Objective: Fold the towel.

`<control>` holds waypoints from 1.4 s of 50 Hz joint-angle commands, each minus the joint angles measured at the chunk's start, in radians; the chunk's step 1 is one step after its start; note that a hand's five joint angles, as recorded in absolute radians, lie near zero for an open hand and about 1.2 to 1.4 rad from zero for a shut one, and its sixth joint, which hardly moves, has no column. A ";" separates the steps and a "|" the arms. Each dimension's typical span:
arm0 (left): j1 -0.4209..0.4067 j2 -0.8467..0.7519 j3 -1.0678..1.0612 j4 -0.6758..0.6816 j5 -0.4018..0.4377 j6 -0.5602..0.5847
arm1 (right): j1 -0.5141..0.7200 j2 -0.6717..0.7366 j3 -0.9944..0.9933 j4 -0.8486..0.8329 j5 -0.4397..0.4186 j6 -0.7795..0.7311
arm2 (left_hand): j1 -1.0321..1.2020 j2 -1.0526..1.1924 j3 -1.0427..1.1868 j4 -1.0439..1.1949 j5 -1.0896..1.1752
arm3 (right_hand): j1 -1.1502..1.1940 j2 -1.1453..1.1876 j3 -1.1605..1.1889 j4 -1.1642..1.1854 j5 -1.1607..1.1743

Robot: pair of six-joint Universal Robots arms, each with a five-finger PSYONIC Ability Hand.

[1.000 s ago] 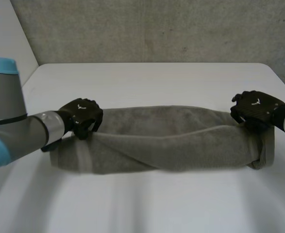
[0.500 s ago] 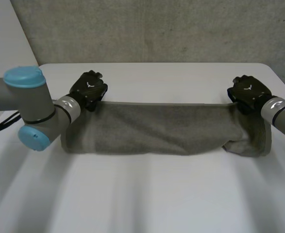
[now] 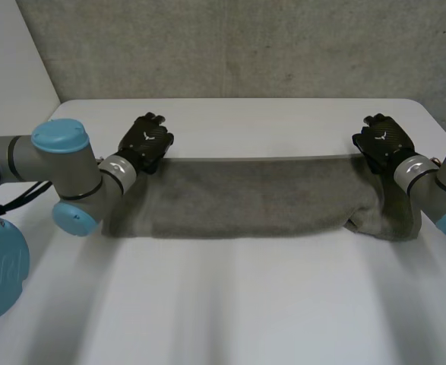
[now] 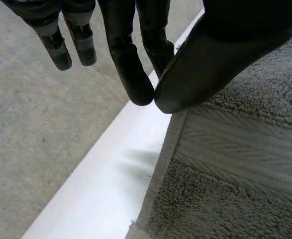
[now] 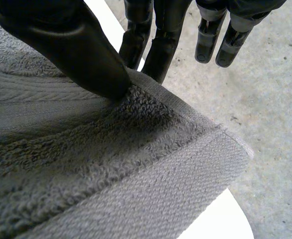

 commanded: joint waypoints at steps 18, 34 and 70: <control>0.001 0.358 -0.327 0.036 -0.086 -0.015 | -0.001 -0.369 0.245 0.028 0.045 0.090 | -0.953 -0.965 -0.044 -0.052 -0.991 | -1.074 -1.066 -0.006 -0.007 -1.104; 0.081 0.571 -0.764 0.047 -0.086 -0.031 | -0.190 -0.566 0.658 0.141 -0.130 0.056 | -0.870 -0.883 -0.044 -0.052 -0.908 | -0.864 -0.856 -0.006 -0.007 -0.894; 0.109 0.483 -0.787 0.114 -0.093 -0.071 | -0.262 -0.410 0.707 0.045 -0.137 -0.050 | -0.823 -0.836 -0.044 -0.052 -0.861 | 0.123 0.132 -0.006 -0.007 0.094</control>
